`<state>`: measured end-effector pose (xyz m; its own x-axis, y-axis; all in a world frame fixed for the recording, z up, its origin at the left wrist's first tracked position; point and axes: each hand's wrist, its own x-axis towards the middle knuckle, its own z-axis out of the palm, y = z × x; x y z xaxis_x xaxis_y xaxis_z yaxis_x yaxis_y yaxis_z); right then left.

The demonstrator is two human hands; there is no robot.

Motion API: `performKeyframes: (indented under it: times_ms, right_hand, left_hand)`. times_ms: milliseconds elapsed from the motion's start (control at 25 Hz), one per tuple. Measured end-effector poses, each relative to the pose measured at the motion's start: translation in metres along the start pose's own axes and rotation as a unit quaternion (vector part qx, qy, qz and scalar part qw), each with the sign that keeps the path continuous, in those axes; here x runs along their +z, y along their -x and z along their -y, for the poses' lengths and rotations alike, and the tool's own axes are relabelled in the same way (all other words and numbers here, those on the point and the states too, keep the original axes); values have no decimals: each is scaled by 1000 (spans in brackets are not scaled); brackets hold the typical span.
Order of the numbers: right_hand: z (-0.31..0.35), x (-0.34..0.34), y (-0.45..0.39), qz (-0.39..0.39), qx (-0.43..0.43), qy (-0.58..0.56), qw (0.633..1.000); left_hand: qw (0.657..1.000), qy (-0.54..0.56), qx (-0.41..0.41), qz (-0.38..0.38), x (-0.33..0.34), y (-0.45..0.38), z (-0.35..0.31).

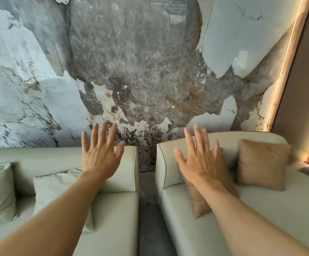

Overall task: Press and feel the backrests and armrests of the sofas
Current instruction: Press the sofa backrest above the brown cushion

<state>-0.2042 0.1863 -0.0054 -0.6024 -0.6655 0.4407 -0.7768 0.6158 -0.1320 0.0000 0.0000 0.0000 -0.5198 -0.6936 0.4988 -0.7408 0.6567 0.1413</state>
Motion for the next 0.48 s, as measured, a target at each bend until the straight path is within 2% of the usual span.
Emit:
performKeyframes:
  times_ms: [160, 480]
  right_hand:
    - [-6, 33, 42, 27, 27, 19, 999]
    - [-18, 66, 96, 57, 59, 14, 997]
  left_hand:
    - [997, -18, -20, 68, 37, 46, 12]
    - [990, -5, -20, 142, 68, 97, 5]
